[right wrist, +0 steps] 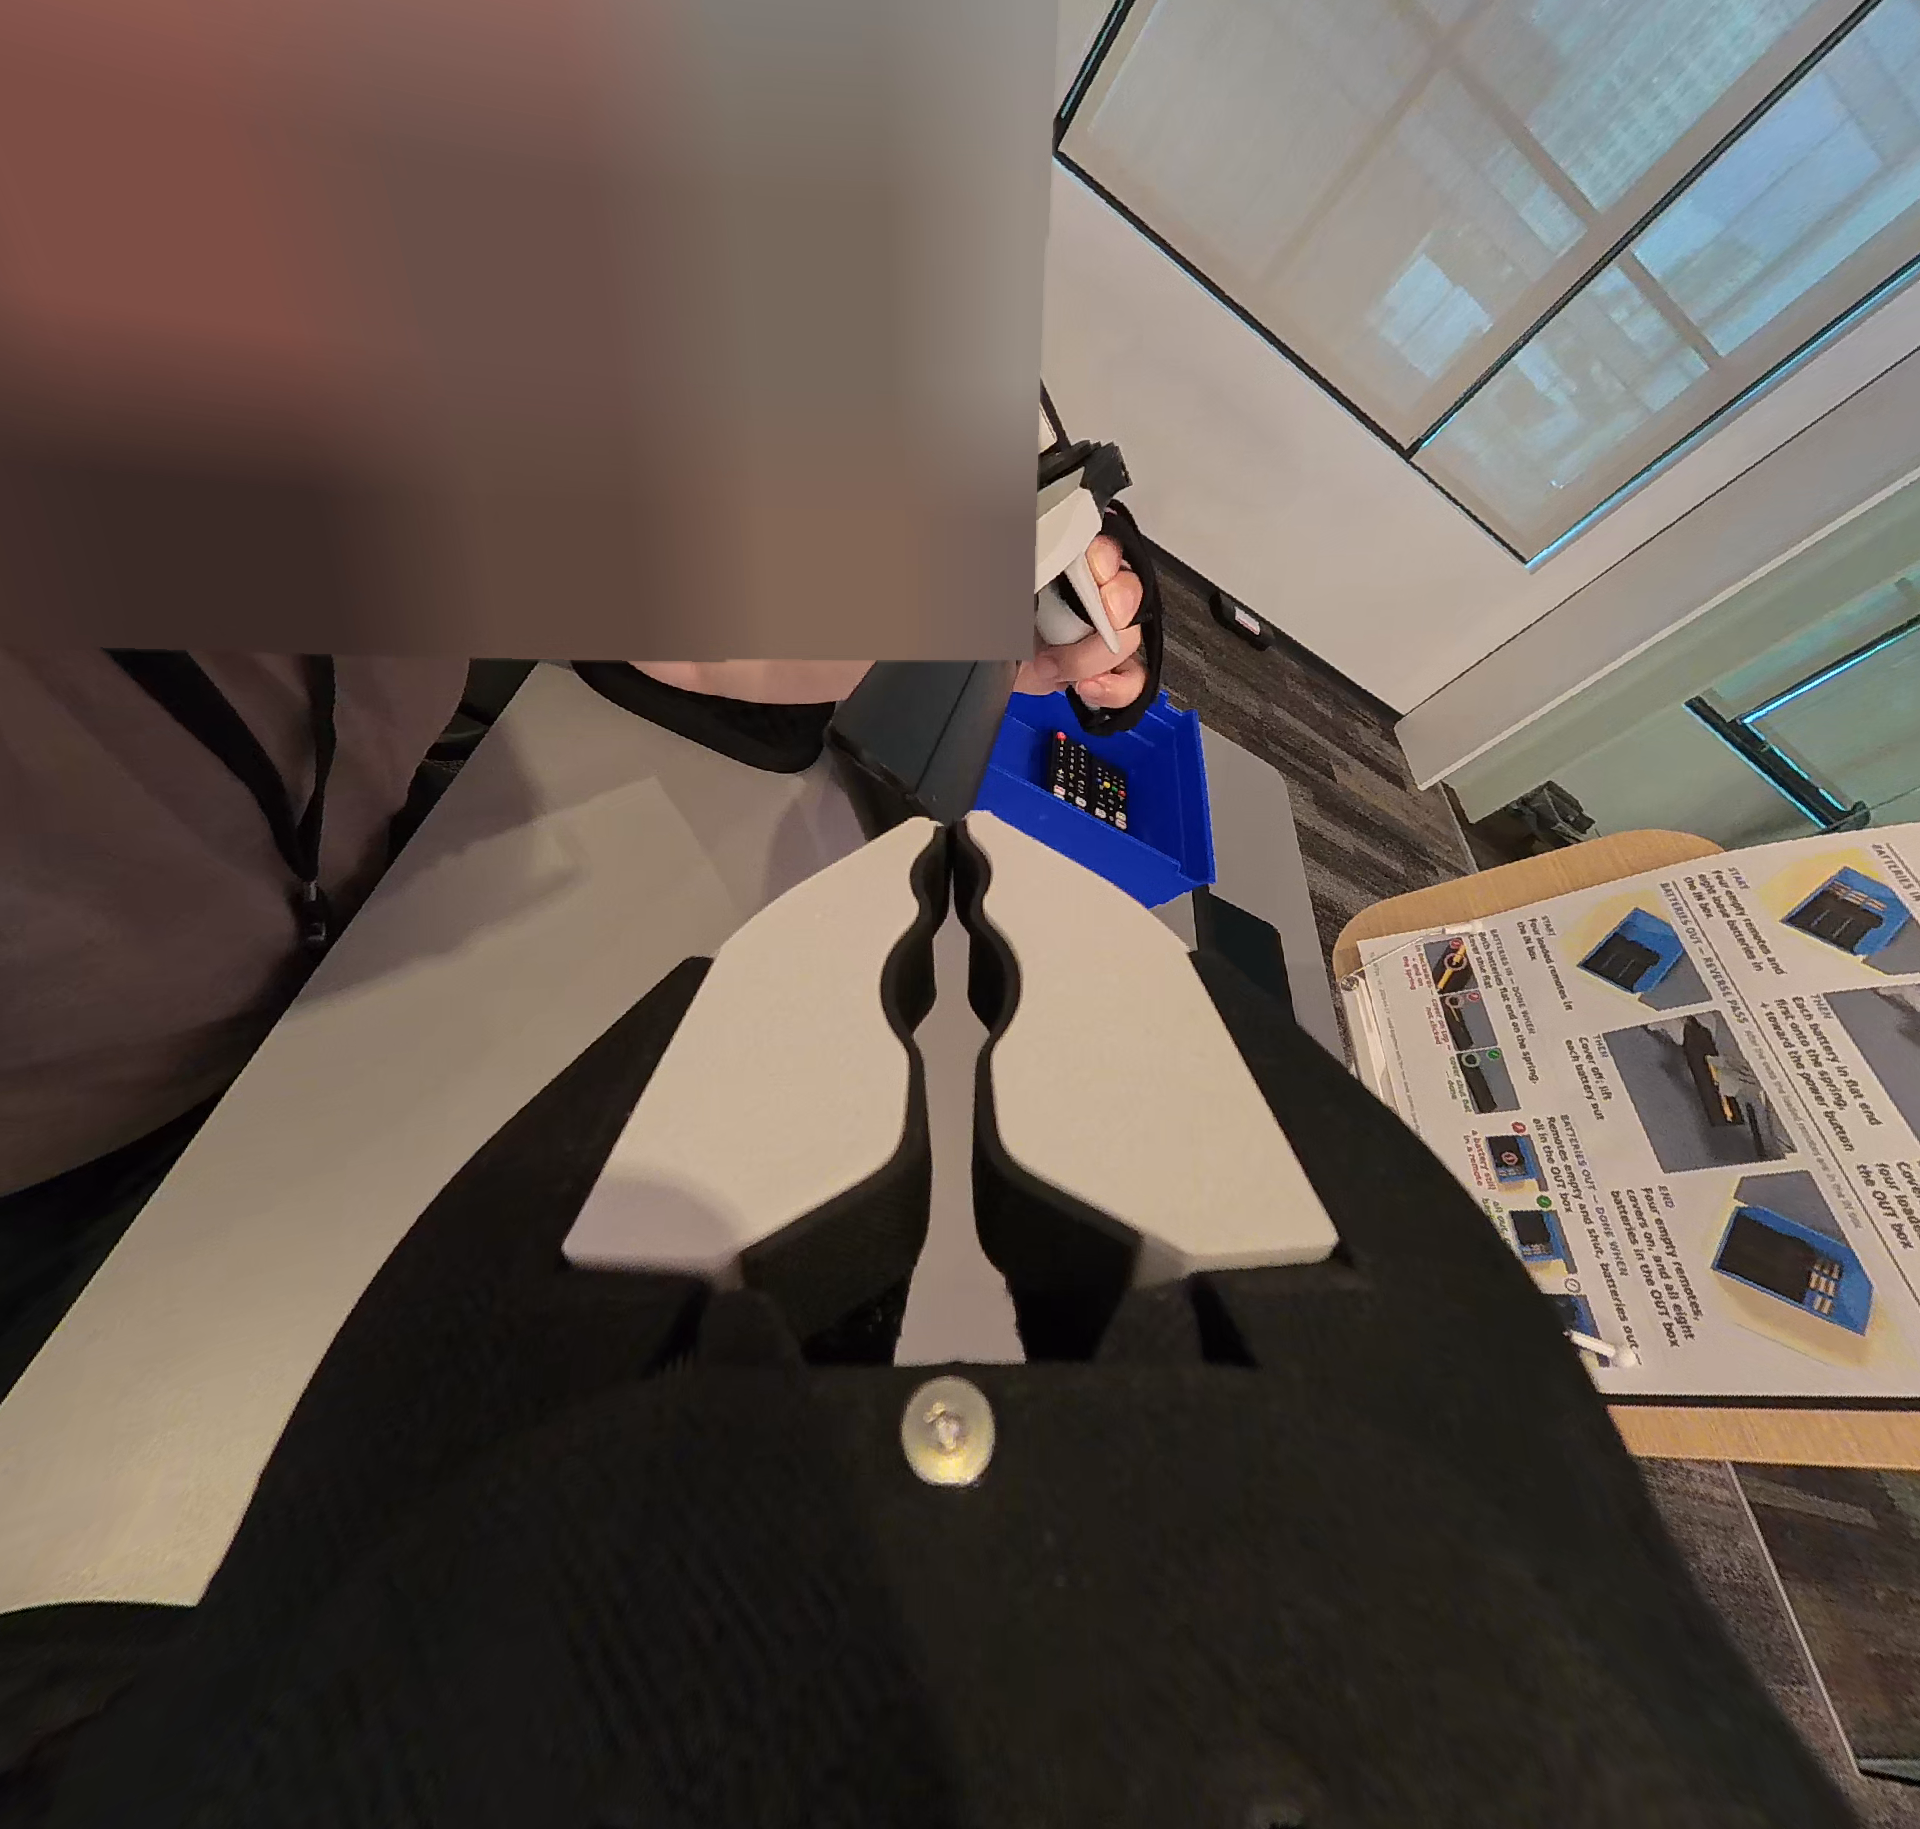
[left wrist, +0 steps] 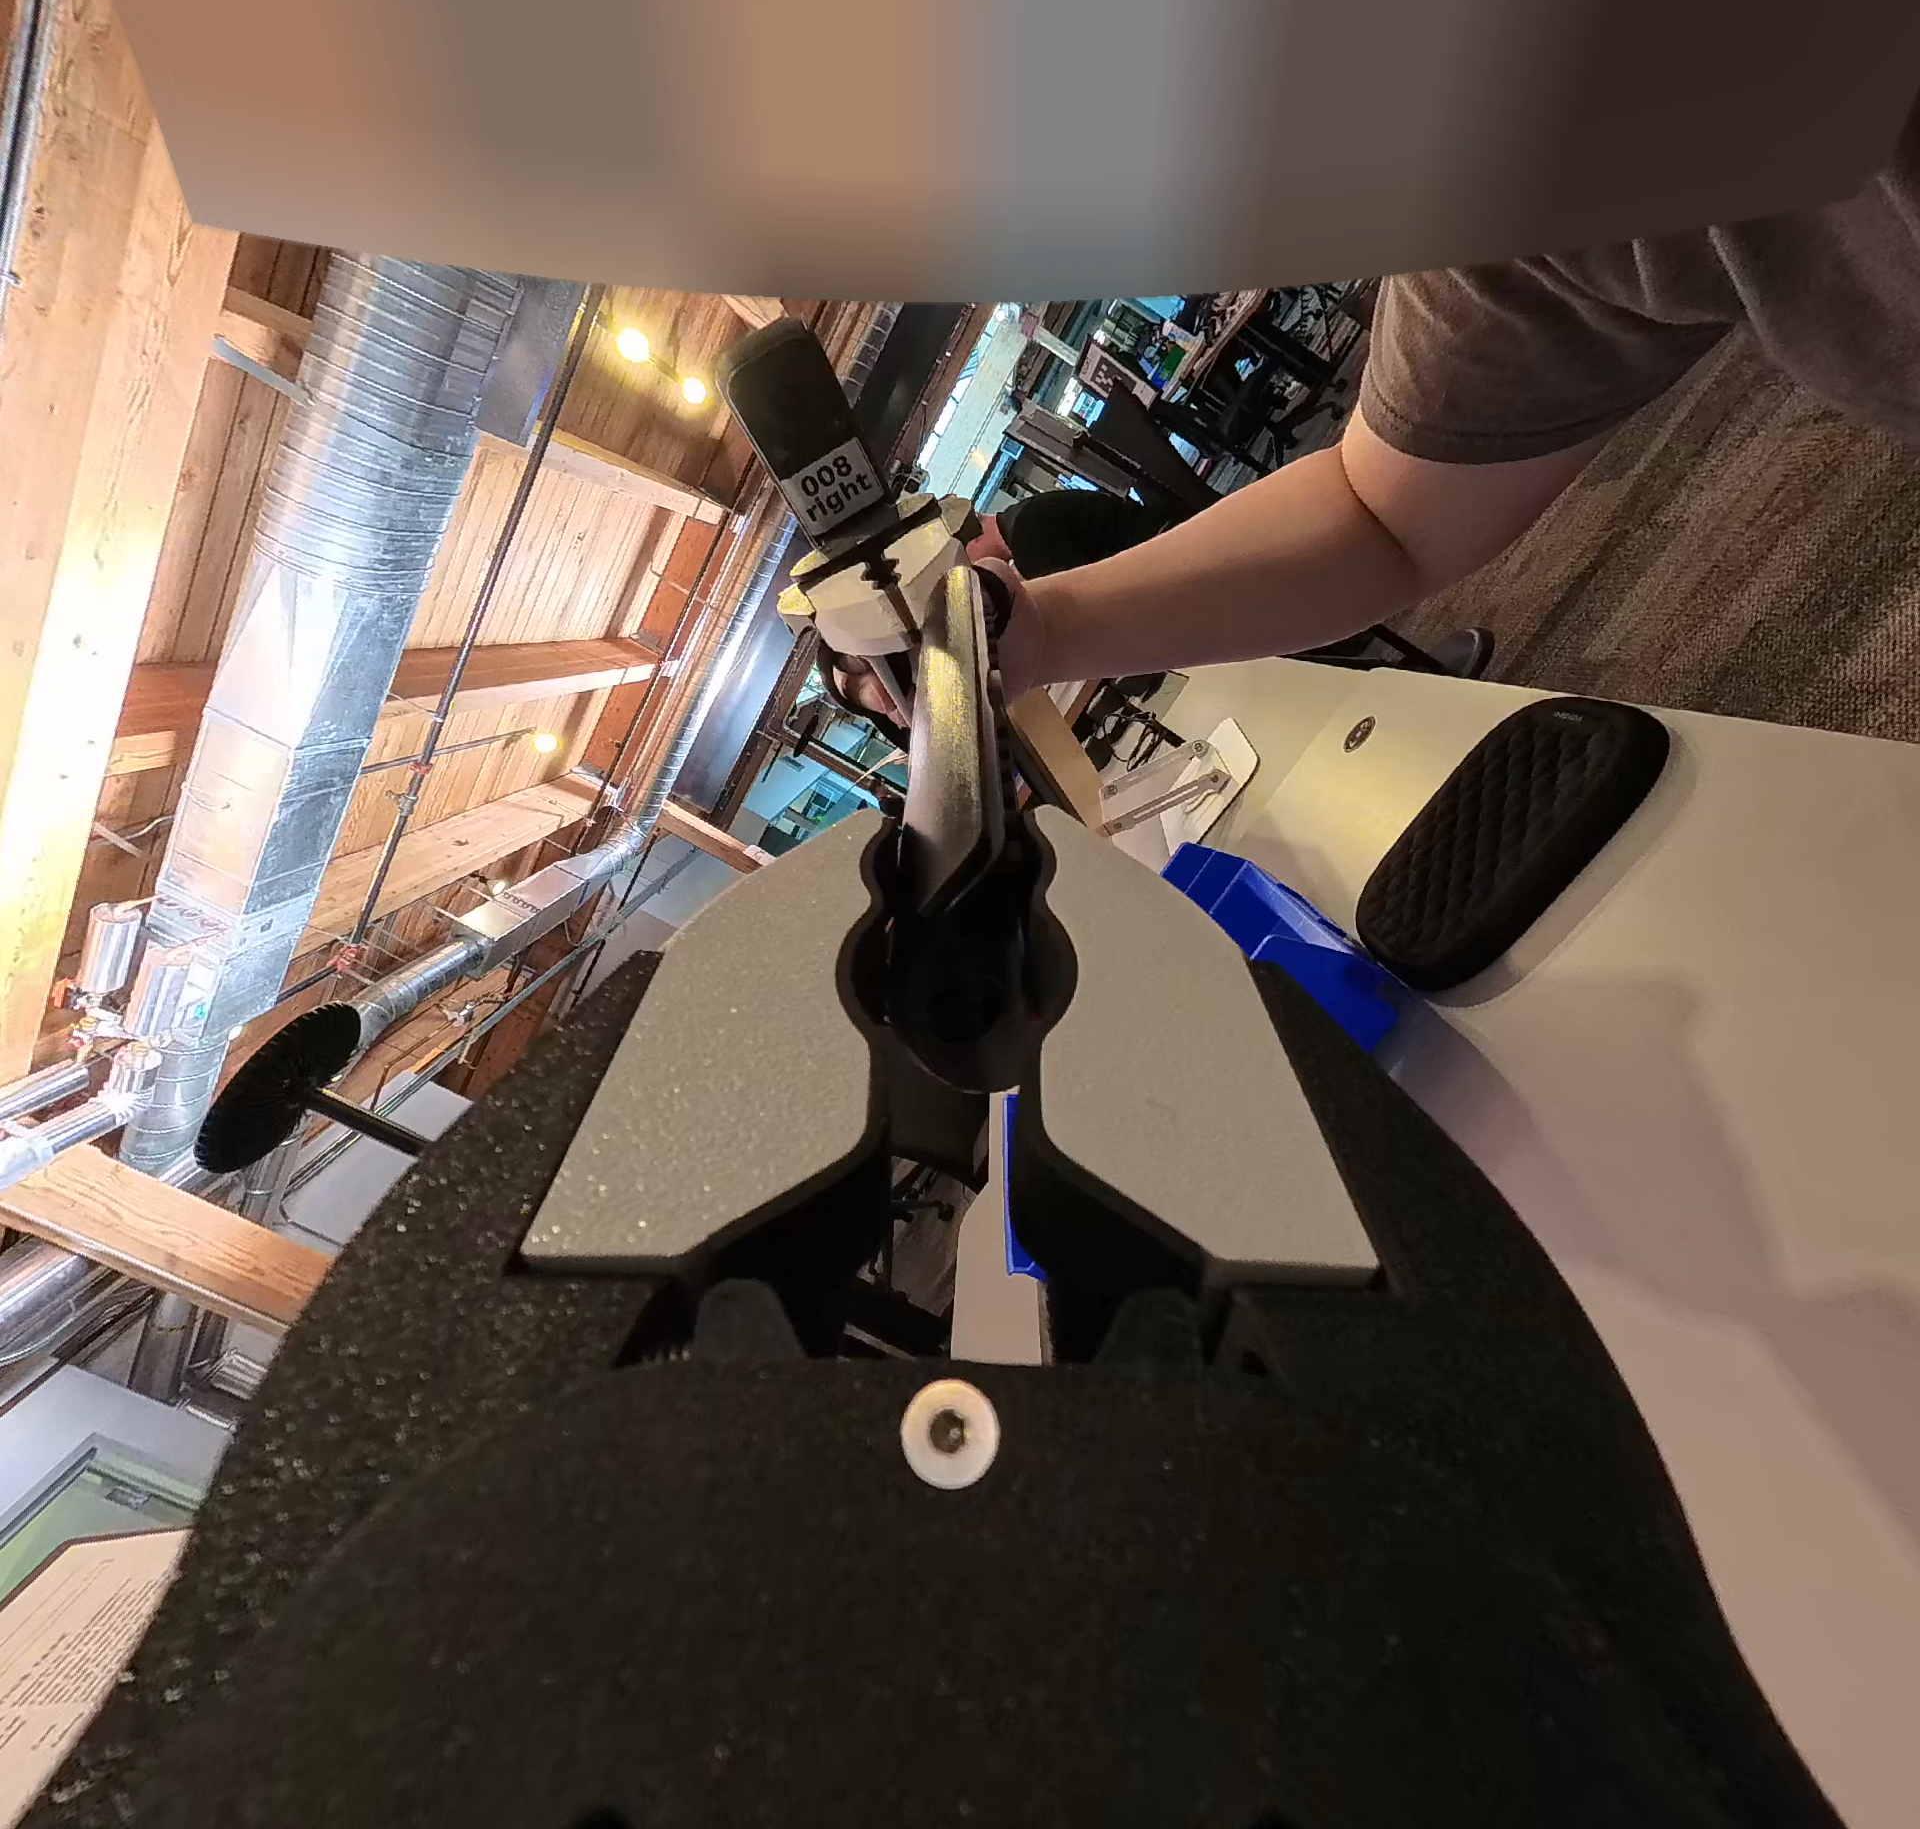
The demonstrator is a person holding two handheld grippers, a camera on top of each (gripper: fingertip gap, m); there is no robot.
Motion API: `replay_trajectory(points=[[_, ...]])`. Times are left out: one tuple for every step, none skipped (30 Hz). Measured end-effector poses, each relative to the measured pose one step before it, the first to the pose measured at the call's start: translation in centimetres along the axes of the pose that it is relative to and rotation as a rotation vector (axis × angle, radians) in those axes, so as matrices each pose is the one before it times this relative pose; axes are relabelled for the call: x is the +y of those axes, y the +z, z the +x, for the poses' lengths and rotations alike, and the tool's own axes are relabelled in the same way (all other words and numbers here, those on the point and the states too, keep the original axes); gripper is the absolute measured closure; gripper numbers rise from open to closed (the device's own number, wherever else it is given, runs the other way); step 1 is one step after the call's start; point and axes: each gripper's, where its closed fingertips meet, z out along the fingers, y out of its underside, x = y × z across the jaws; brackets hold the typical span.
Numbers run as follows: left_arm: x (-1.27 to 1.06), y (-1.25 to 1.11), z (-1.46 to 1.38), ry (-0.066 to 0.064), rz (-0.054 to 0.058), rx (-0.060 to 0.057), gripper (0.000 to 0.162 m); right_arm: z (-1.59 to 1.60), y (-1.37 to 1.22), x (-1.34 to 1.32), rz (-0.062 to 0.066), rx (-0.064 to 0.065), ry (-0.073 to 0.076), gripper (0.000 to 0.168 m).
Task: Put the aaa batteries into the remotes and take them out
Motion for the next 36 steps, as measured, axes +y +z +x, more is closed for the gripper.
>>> replay_trajectory(points=[[0.012,-0.002,-0.008,-0.0012,0.0000,0.0001,0.141,0.014,0.016,0.033,-0.0014,0.0012,0.0002,0.167],[0.011,-0.016,-0.009,-0.0005,-0.0008,0.0001,0.141,0.022,0.012,0.047,-0.0022,0.0020,-0.0014,0.167],[-0.009,-0.009,0.005,0.0010,-0.0002,0.0006,0.141,-0.022,0.018,0.023,-0.0012,-0.0001,-0.0014,0.167],[0.015,-0.005,0.011,-0.0018,-0.0003,0.0013,0.141,-0.022,0.005,0.017,-0.0001,-0.0006,0.0004,0.167],[-0.014,0.005,-0.006,0.0004,0.0004,-0.0006,0.141,-0.003,-0.007,0.018,-0.0002,0.0001,0.0010,0.167],[-0.005,0.011,-0.004,0.0015,0.0000,-0.0017,0.141,-0.012,-0.013,0.029,-0.0012,0.0004,-0.0003,0.167],[0.007,0.010,-0.017,-0.0009,0.0004,-0.0015,0.141,0.032,-0.017,0.091,-0.0041,0.0028,-0.0011,0.167],[0.009,0.011,-0.002,-0.0012,0.0008,-0.0001,0.141,0.034,-0.003,0.107,-0.0044,0.0037,-0.0011,0.167],[0.008,0.001,0.037,-0.0012,0.0010,0.0023,0.141,0.010,0.007,0.048,-0.0006,0.0005,0.0009,0.167],[0.019,0.003,-0.001,-0.0001,-0.0006,0.0002,0.141,0.006,0.004,-0.001,0.0015,-0.0001,0.0024,0.167],[0.003,-0.003,0.012,0.0006,-0.0005,0.0002,0.141,-0.017,0.000,0.006,-0.0002,-0.0001,0.0002,0.167],[-0.009,0.013,0.022,-0.0003,-0.0001,0.0018,0.141,-0.025,0.003,0.015,-0.0012,-0.0013,-0.0007,0.167],[0.001,0.008,-0.001,0.0004,-0.0005,-0.0003,0.141,-0.019,0.003,-0.005,-0.0006,-0.0003,-0.0002,0.167],[0.001,-0.009,0.016,-0.0010,0.0004,0.0011,0.141,-0.025,0.009,0.012,-0.0015,-0.0008,-0.0010,0.167],[0.007,0.000,0.011,-0.0018,0.0004,0.0013,0.141,-0.020,0.013,0.020,-0.0024,-0.0006,-0.0011,0.167],[0.024,-0.009,-0.003,-0.0008,-0.0006,0.0001,0.141,0.015,0.017,0.012,-0.0028,0.0028,-0.0019,0.167],[0.021,-0.028,-0.024,-0.0012,-0.0008,0.0000,0.141,0.016,0.014,0.037,-0.0050,0.0044,-0.0041,0.167],[0.046,-0.018,0.017,-0.0024,-0.0017,0.0029,0.141,-0.026,0.034,0.074,-0.0072,0.0024,-0.0049,0.167],[0.018,-0.028,0.019,-0.0015,-0.0009,0.0021,0.141,-0.013,0.031,0.051,-0.0067,0.0031,-0.0040,0.167],[0.035,-0.015,-0.014,-0.0010,-0.0018,-0.0002,0.141,-0.011,0.023,0.044,-0.0054,0.0033,-0.0030,0.167],[0.018,0.001,0.029,0.0007,-0.0011,0.0026,0.141,-0.054,0.004,0.025,-0.0044,-0.0012,-0.0008,0.167],[0.003,0.031,0.028,-0.0018,0.0004,0.0012,0.141,-0.027,-0.015,-0.001,-0.0005,-0.0003,0.0008,0.167],[0.022,0.055,-0.040,-0.0007,-0.0004,-0.0036,0.141,0.021,-0.012,0.000,-0.0001,0.0022,-0.0002,0.167],[0.041,0.021,0.041,-0.0009,0.0005,0.0018,0.141,-0.021,0.013,0.039,-0.0019,-0.0010,0.0009,0.167],[0.082,0.004,0.011,-0.0050,-0.0016,0.0014,0.141,-0.018,0.006,0.052,-0.0019,-0.0013,0.0022,0.167],[0.017,-0.010,-0.009,-0.0043,0.0012,0.0013,0.141,-0.016,0.020,0.052,-0.0019,0.0011,-0.0004,0.167],[0.040,-0.007,0.013,-0.0015,-0.0020,0.0016,0.141,-0.005,0.020,0.053,-0.0028,0.0011,-0.0011,0.167],[0.026,-0.004,0.009,0.0015,-0.0020,0.0005,0.141,0.006,0.006,0.072,-0.0034,0.0006,0.0006,0.167],[0.017,0.000,-0.014,0.0003,-0.0015,-0.0002,0.141,0.042,-0.001,0.053,-0.0006,0.0016,0.0013,0.167],[0.026,0.009,-0.024,0.0010,-0.0012,-0.0020,0.141,0.092,-0.016,0.040,0.0004,0.0051,0.0012,0.167],[0.061,0.024,-0.046,0.0039,-0.0057,-0.0037,0.141,0.207,-0.052,0.117,-0.0033,0.0132,-0.0026,0.167],[0.142,0.042,-0.057,0.0070,-0.0113,-0.0051,0.141,0.297,-0.109,0.225,-0.0053,0.0220,-0.0089,0.167],[0.176,0.021,-0.002,0.0086,-0.0140,-0.0018,0.141,0.343,-0.247,0.179,0.0025,0.0291,-0.0091,0.167],[0.168,-0.023,0.019,0.0071,-0.0129,0.0010,0.141,0.329,-0.411,-0.056,0.0215,0.0329,-0.0048,0.167],[0.174,-0.039,0.001,0.0055,-0.0141,0.0012,0.141,0.258,-0.460,-0.321,0.0419,0.0345,-0.0018,0.167],[0.223,-0.062,-0.035,0.0051,-0.0169,-0.0004,0.141,0.170,-0.374,-0.414,0.0449,0.0358,-0.0019,0.167]])
